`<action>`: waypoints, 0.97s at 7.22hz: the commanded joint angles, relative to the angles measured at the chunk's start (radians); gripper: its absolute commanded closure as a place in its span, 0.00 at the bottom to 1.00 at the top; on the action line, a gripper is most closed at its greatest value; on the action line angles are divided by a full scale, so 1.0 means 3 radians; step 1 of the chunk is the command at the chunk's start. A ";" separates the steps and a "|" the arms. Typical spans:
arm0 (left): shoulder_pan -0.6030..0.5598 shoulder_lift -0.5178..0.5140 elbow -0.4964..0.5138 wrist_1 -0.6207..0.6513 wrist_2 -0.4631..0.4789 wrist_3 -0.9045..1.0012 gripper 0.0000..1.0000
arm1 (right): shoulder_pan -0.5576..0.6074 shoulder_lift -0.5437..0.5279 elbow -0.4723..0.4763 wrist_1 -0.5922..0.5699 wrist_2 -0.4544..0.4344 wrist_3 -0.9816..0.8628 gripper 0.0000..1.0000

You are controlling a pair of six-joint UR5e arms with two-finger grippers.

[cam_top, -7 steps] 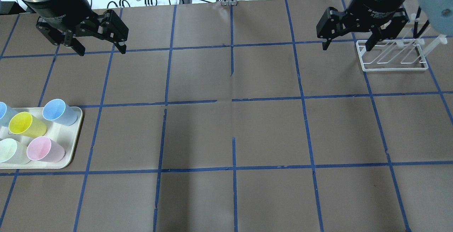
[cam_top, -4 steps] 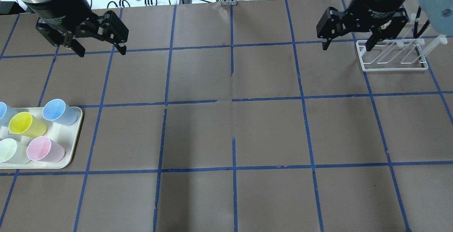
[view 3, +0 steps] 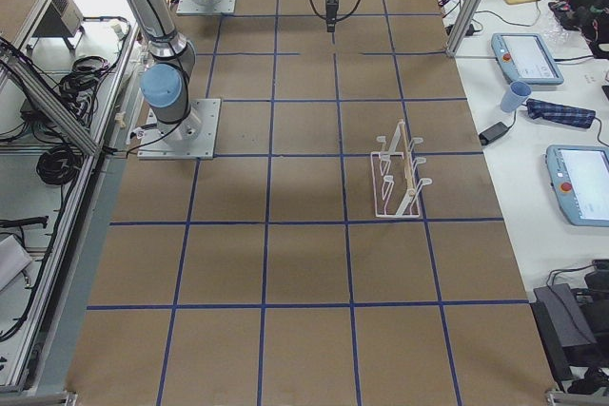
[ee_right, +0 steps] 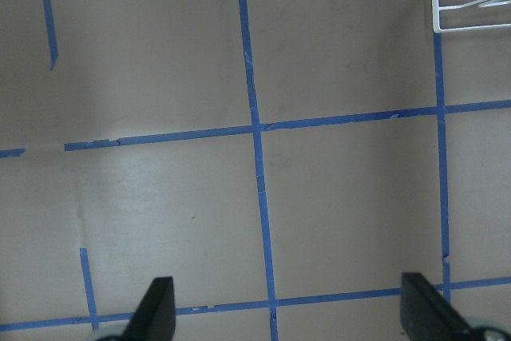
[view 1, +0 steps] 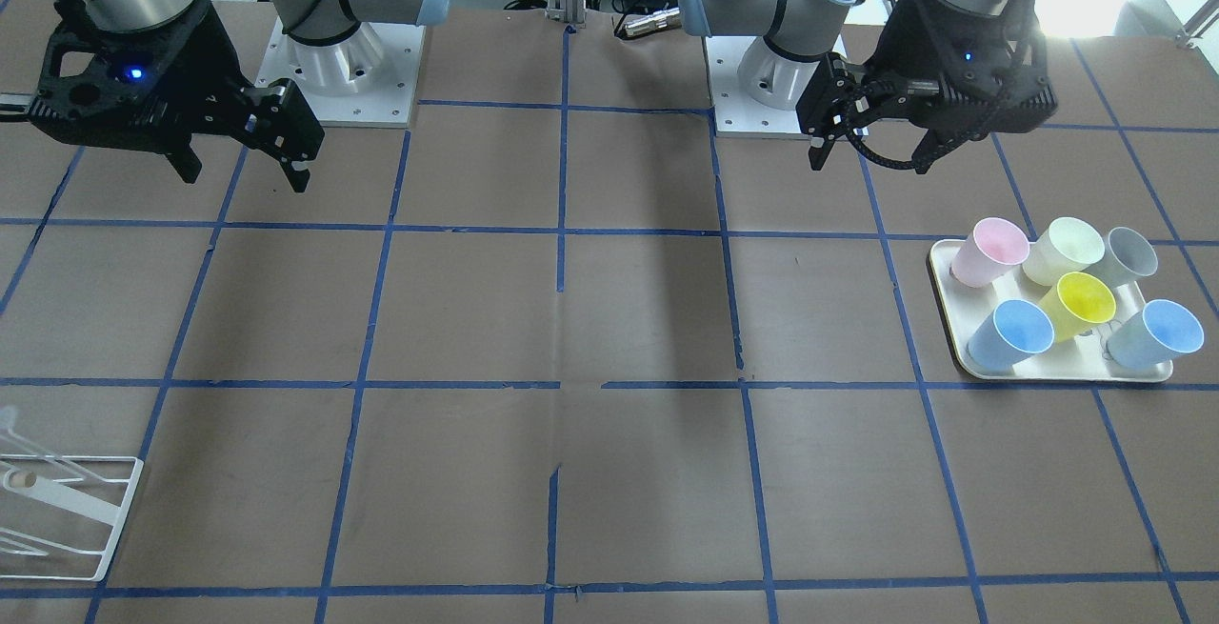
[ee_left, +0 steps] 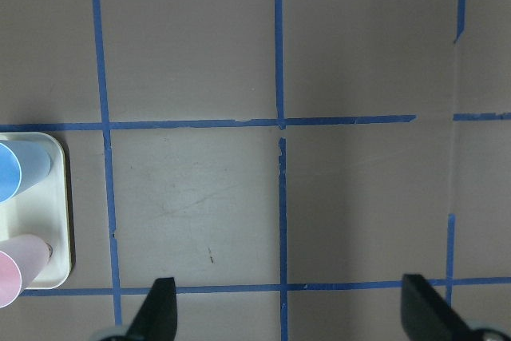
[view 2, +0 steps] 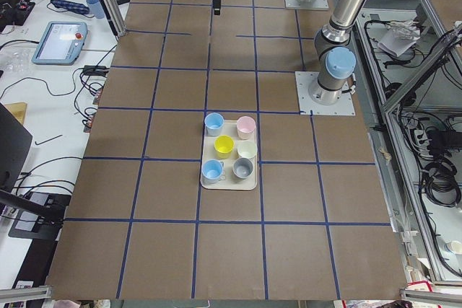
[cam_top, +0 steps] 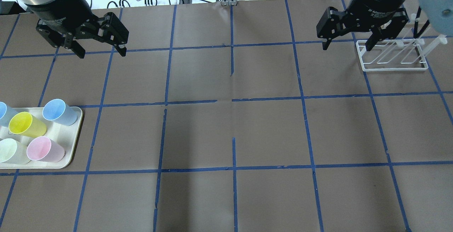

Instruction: Transfer IKEA cup to right arm and place on rack

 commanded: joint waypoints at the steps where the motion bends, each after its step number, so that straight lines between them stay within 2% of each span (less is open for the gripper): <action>1: 0.0039 0.0003 -0.0005 -0.0005 0.0000 0.0116 0.00 | 0.0000 0.0000 0.0000 0.0004 0.0000 0.0000 0.00; 3: 0.0206 -0.0038 -0.0026 -0.0015 0.0011 0.0668 0.00 | 0.0000 0.0000 0.0000 0.0004 0.0000 0.0000 0.00; 5: 0.0696 -0.0115 -0.0138 0.0015 -0.0046 0.1143 0.00 | 0.0000 0.0000 0.0000 0.0004 0.0000 -0.0005 0.00; 7: 0.1263 -0.0283 -0.0220 0.0122 -0.0041 0.2010 0.00 | 0.0000 -0.0005 -0.0005 0.0009 0.0000 -0.0005 0.00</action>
